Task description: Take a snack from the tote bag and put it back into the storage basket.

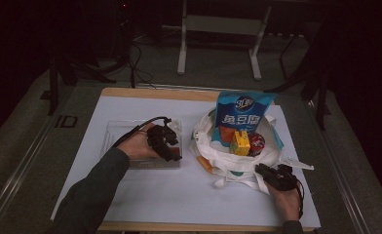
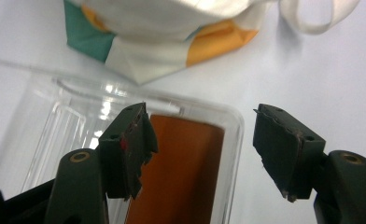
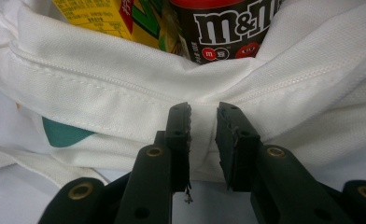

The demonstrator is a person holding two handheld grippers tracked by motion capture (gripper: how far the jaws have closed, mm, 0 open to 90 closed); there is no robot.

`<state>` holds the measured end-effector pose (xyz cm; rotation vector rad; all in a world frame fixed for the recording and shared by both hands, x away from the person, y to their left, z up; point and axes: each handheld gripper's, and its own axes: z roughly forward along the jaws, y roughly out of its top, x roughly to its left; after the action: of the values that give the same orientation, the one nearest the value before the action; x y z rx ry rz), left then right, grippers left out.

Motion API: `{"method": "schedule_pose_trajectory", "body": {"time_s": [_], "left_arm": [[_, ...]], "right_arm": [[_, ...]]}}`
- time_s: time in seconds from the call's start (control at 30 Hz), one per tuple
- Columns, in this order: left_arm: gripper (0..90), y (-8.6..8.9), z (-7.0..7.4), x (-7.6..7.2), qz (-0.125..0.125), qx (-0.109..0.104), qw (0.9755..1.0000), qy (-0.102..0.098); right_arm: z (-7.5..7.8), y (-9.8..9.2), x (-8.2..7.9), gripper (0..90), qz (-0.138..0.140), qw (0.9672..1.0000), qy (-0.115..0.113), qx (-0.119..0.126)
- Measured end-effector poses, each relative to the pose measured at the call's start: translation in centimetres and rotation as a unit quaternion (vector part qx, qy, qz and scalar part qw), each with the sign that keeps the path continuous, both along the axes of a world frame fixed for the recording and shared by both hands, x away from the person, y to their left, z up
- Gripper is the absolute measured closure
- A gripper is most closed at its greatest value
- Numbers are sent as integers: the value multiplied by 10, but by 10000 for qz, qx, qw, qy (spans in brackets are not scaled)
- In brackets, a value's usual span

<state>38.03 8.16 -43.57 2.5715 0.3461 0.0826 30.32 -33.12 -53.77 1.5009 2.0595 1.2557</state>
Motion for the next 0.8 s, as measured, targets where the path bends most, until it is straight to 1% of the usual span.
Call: {"method": "schedule_pose_trajectory", "body": {"time_s": [0.13, 0.2, 0.27, 0.43, 0.6, 0.67, 0.8], "left_arm": [[355, 1, 4, -1, 30, -128, 9999, -30], [354, 1, 7, -2, 16, -174, 9998, -77], [354, 2, 10, -3, 61, -249, 9996, -121], [354, 1, 16, -6, 105, -315, 9991, -254], [360, -2, 21, -6, 173, -535, 9978, -339], [367, -4, 23, -6, 218, -578, 9973, -385], [376, -8, 27, -5, 257, -707, 9963, -406]], "right_arm": [[0, 0, 0, 748, 2, 10000, 0, 3], [0, 0, 0, 748, 0, 10000, 8, 13], [0, 0, 0, 748, 0, 10000, 7, 13], [0, 0, 0, 748, 3, 10000, -3, -7], [0, 0, 0, 748, 5, 10000, 5, -23], [0, 1, 0, 748, 1, 10000, 0, -32], [0, 1, 0, 748, -5, 10000, 1, -48]]}}
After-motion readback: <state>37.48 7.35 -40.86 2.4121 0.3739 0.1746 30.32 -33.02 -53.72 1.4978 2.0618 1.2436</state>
